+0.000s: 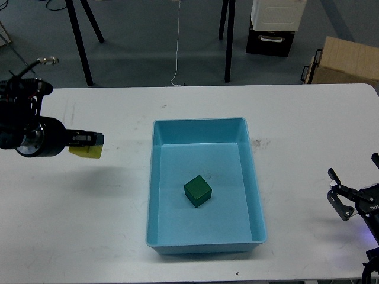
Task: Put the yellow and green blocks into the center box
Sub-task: 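Carry the yellow cube over the bin and lower it beside the green cube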
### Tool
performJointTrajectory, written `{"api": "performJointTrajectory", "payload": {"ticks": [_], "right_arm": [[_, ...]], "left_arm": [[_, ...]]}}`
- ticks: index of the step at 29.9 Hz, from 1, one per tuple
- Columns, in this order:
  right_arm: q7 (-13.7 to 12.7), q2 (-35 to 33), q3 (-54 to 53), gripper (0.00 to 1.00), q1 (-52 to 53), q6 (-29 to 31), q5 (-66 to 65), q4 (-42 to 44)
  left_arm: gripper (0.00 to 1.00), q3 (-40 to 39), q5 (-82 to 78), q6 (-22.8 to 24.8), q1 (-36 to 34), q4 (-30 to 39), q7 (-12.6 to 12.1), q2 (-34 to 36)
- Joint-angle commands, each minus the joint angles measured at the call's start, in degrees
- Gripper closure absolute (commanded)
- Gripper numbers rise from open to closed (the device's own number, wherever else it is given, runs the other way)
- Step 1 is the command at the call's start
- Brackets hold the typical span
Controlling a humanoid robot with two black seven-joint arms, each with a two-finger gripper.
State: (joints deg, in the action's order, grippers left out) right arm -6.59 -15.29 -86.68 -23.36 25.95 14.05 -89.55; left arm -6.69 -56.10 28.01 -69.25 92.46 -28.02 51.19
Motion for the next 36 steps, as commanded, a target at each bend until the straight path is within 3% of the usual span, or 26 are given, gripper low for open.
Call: {"api": "performJointTrajectory", "payload": {"ticks": [1,9,17,23,24,25,26,36], "right_arm": [[0.0,0.0,-0.1,0.01,0.0,0.0,0.0,0.6],[0.0,0.0,-0.3,0.01,-0.1,0.1,0.0,1.6],[0.0,0.0,-0.3,0.01,-0.1,0.0,0.0,2.1],[0.0,-0.1,-0.3,0.01,-0.1,0.0,0.0,2.2],[0.0,-0.1,-0.3,0.01,-0.2,0.0,-0.1,2.2],[0.0,-0.1,-0.3,0.01,-0.2,0.0,-0.1,2.2],[0.0,-0.1,-0.2,0.01,-0.2,0.0,-0.1,2.2],[0.0,0.0,-0.1,0.01,-0.2,0.0,-0.9,2.2]], "left_arm": [[1.0,3.4,3.0,0.0,-8.1,-2.4,0.0,-7.5],[1.0,14.5,5.2,0.0,-8.7,-12.8,0.0,-30.8],[0.97,17.1,6.5,0.0,-7.7,-16.9,0.0,-42.3],[0.68,19.2,6.6,0.0,-5.4,-20.7,0.0,-45.0],[0.52,19.0,6.6,0.0,-5.4,-20.7,0.0,-44.7],[0.22,19.0,6.6,0.0,-5.4,-20.7,0.0,-44.5],[0.0,18.9,6.6,0.0,-5.5,-20.7,0.0,-44.1],[0.0,18.4,7.0,0.0,-6.8,-20.7,0.0,-42.1]]}}
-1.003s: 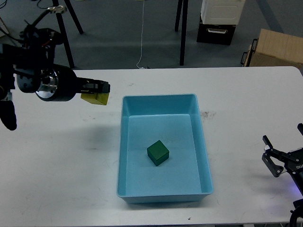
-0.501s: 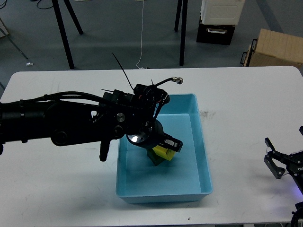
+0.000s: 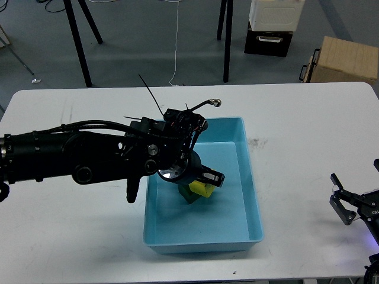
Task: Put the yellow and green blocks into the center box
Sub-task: 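Carry the yellow cube over the bin and lower it beside the green cube, then open the left gripper and raise the left arm away from the bin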
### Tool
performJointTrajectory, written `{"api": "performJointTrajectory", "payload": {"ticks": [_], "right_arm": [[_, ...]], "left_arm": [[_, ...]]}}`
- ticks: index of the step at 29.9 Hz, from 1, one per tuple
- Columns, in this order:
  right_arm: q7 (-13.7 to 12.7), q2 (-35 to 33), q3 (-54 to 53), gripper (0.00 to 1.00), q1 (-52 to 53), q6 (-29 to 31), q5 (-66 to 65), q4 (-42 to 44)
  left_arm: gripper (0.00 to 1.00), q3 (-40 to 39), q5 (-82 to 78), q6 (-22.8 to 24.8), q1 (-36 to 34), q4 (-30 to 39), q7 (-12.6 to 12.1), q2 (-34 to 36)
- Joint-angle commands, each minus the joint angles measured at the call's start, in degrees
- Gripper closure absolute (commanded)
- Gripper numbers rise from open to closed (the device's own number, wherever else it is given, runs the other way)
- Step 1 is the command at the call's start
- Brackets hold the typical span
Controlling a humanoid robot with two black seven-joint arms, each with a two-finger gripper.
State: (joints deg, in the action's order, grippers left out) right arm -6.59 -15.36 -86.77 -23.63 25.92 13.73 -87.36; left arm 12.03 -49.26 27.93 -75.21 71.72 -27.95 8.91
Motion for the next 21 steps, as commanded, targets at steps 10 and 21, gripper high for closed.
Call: {"api": "performJointTrajectory", "payload": {"ticks": [10,21], "right_arm": [[0.0,0.1,0.1,0.01,0.1,0.0,-0.6,0.0],[0.0,0.1,0.6,0.01,0.1,0.0,-1.2,0.0]], "left_arm": [[0.0,-0.3,0.2,0.1,-3.4,-0.2,-0.1,1.2],[0.0,-1.1,0.1,0.1,-3.4,-0.1,-0.1,1.5]]}}
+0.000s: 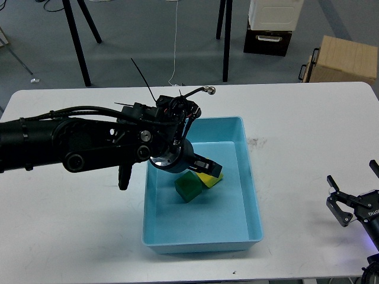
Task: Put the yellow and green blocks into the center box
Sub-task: 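Open the left gripper and raise the left arm away from the bin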
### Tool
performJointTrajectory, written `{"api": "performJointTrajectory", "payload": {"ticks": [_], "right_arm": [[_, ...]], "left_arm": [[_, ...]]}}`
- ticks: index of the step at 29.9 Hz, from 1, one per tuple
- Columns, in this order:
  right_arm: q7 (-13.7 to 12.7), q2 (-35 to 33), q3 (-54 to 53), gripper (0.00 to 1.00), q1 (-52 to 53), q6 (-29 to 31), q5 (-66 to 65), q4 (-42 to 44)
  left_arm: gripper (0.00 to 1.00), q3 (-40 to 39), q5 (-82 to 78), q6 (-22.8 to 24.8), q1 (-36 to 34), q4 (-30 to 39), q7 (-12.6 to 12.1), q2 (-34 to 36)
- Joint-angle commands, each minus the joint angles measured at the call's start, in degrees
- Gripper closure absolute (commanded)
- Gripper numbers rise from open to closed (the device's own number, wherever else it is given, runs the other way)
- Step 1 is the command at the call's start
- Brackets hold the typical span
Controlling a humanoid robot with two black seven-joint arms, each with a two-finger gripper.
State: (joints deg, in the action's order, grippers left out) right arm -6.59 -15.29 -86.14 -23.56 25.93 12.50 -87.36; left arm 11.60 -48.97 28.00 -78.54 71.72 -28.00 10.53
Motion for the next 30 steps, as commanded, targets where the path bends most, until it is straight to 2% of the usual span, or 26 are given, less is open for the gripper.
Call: {"api": "performJointTrajectory", "payload": {"ticks": [1,4,9,11,16,19,24,27,30], "right_arm": [[0.0,0.0,0.0,0.01,0.0,0.0,0.0,0.0],[0.0,0.0,0.0,0.01,0.0,0.0,0.0,0.0],[0.4,0.1,-0.8,0.01,1.0,0.0,0.0,0.0],[0.4,0.2,-1.0,0.01,2.4,-0.1,0.0,-0.1],[0.4,0.1,-2.4,0.0,5.4,-0.1,0.1,-0.2],[0.6,0.1,-3.4,0.0,6.8,-0.2,0.1,-0.1],[3.2,0.0,-3.4,0.0,7.1,-0.1,0.2,-0.1],[3.6,-0.1,-3.2,0.0,7.0,-0.1,0.1,-0.1],[3.7,0.2,-3.0,0.0,6.2,0.1,0.2,-0.3]], "left_arm": [[0.0,-1.7,-0.2,0.0,0.0,-0.3,0.0,0.0],[0.0,-11.5,-0.2,0.0,0.9,-3.8,0.0,2.0],[0.0,-40.8,0.1,0.0,6.9,-13.4,0.0,2.0],[0.0,-50.7,1.1,0.0,8.9,-14.5,0.0,1.9],[0.0,-67.2,13.7,0.0,15.8,-14.0,0.0,3.3],[0.0,-78.4,23.9,0.0,23.3,-12.8,0.0,5.7],[0.0,-102.1,29.2,0.0,40.7,-4.2,0.0,2.8],[0.0,-110.1,30.1,0.0,54.4,8.5,0.0,-1.5],[0.0,-112.9,31.6,0.0,68.6,19.8,0.0,-9.1]]}}
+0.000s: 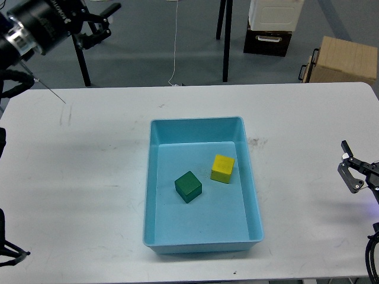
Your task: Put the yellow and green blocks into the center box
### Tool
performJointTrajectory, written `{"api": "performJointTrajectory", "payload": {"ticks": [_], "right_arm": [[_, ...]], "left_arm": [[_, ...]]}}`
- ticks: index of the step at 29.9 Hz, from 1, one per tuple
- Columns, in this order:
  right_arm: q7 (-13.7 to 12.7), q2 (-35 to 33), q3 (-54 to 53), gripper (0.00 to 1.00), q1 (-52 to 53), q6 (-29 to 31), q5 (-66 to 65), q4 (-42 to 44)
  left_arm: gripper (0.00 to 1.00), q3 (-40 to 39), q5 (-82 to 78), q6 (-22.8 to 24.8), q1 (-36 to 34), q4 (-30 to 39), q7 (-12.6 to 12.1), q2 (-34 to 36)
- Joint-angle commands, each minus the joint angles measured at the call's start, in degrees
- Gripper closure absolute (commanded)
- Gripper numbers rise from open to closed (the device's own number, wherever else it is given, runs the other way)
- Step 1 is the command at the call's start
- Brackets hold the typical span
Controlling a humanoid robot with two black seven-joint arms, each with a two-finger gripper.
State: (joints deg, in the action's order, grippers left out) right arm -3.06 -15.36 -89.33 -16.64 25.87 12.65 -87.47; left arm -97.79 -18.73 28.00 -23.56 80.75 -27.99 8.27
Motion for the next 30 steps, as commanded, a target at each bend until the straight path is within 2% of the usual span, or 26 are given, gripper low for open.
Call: {"api": "performJointTrajectory", "payload": {"ticks": [1,4,6,9,12,17,30], "right_arm": [[0.2,0.4,0.3,0.0,-0.9,0.2,0.0,-0.3],[1.2,2.2,0.2,0.0,-3.4,2.1,0.0,-0.3],[1.9,3.2,0.3,0.0,-5.4,2.1,0.0,-0.4],[1.9,4.5,0.5,0.0,-8.0,2.1,0.1,-0.6],[1.9,6.6,0.6,0.0,-9.6,2.1,0.1,-0.7],[1.9,8.6,1.3,0.0,-10.3,2.1,0.0,-1.6],[2.0,8.6,2.0,0.0,-10.3,2.1,-0.2,-1.9]], "left_arm": [[0.0,-3.6,1.7,0.0,18.0,12.8,0.0,-8.3],[0.0,-3.3,4.6,0.0,29.2,15.2,0.0,-8.3],[0.0,-2.4,12.4,0.0,35.4,15.3,0.0,-8.3],[0.0,0.9,27.3,0.0,42.7,14.6,0.7,-8.3],[0.0,2.0,30.9,0.0,47.2,14.2,1.0,-8.3],[0.0,2.9,33.3,0.0,49.4,9.3,2.7,-8.3],[0.0,3.7,33.6,0.0,49.1,9.3,2.9,-8.3]]}}
